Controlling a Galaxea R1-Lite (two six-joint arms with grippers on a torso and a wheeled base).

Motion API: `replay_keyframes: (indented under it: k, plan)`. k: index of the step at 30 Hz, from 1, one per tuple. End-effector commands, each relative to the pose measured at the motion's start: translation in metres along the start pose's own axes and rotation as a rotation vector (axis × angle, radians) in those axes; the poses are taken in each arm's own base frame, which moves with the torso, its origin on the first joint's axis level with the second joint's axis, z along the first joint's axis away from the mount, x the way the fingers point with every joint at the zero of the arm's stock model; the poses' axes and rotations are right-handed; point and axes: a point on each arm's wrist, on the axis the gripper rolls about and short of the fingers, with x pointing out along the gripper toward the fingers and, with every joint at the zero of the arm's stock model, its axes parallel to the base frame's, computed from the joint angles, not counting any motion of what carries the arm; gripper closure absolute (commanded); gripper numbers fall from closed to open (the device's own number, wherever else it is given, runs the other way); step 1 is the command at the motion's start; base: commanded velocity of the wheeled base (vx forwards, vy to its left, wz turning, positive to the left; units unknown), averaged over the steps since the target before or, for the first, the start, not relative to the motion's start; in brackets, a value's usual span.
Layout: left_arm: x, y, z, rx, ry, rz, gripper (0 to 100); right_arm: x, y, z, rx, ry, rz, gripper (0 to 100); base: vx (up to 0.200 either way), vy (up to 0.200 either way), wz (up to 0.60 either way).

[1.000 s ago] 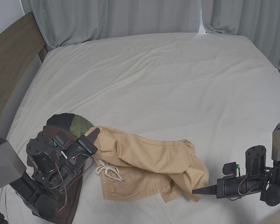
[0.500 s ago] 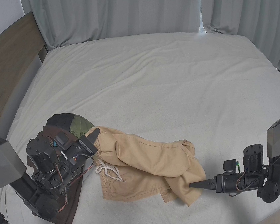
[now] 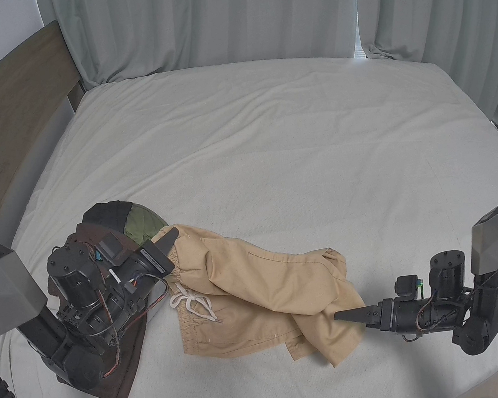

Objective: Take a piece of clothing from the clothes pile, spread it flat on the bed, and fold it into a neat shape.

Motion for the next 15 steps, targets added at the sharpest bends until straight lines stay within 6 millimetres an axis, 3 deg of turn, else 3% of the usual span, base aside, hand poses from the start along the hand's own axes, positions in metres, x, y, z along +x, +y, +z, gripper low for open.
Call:
replay_keyframes:
  k: [1, 7, 15]
  plan:
    - [0.000, 0.000, 0.000, 0.000, -0.002, -0.001, 100, -0.008, 0.019, 0.010, -0.014, -0.047, 0.050, 0, 0.000, 0.000, 0.00]
    - [0.000, -0.001, 0.000, 0.000, -0.002, -0.003, 100, -0.021, 0.044, 0.025, -0.012, -0.119, 0.127, 0, 0.000, 0.000, 0.00]
    - [0.000, 0.000, 0.001, 0.000, -0.004, -0.001, 100, -0.029, 0.032, 0.053, -0.017, -0.234, 0.110, 0, 0.000, 0.000, 0.00]
